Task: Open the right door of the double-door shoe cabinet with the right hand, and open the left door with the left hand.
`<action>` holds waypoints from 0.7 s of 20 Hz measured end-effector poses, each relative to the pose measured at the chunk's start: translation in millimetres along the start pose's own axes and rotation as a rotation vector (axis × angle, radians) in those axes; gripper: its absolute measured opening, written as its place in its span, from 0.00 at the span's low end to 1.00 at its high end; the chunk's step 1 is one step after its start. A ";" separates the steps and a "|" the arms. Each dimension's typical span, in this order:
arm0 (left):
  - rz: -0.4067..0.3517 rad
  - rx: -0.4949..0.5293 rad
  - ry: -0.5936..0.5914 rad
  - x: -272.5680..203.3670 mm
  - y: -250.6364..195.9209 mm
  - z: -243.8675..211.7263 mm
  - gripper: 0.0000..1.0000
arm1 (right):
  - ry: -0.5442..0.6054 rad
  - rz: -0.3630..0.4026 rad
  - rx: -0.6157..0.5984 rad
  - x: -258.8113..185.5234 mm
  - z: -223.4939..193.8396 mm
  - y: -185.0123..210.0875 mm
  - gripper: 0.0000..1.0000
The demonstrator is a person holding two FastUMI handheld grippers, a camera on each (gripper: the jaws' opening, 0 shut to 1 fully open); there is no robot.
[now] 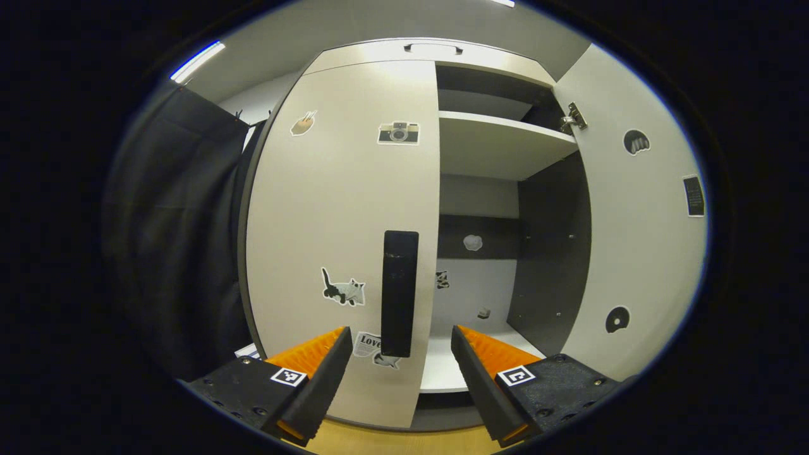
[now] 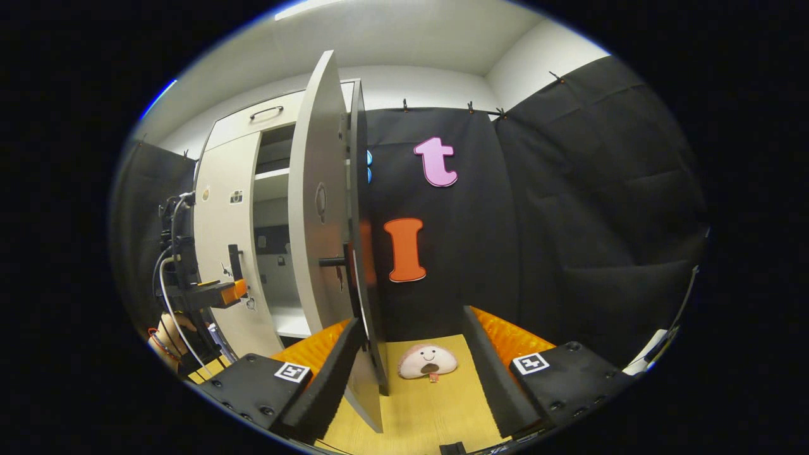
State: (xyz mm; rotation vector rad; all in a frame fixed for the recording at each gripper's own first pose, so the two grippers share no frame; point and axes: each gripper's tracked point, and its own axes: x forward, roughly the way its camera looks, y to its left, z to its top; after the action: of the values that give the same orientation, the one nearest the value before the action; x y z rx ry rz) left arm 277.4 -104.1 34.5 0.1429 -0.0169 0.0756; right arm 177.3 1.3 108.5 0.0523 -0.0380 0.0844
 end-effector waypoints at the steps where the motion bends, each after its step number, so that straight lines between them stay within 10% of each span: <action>1: 0.007 0.011 0.001 7.4 2.5 -1.3 0.94 | -0.003 -0.008 0.001 -0.6 0.2 -4.8 0.91; 8: 0.009 0.006 0.042 43.8 4.8 -17.2 0.89 | 0.021 -0.046 0.019 0.7 -8.2 -24.2 0.99; 14: -0.016 0.006 0.046 49.3 1.2 -20.9 0.50 | 0.020 -0.045 0.026 2.3 -10.6 -22.2 0.99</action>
State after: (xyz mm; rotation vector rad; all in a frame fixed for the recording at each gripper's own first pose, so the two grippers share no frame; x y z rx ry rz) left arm 326.7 -96.3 15.1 0.1469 0.0300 0.0628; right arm 181.9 -20.1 96.9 0.0778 -0.0156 0.0408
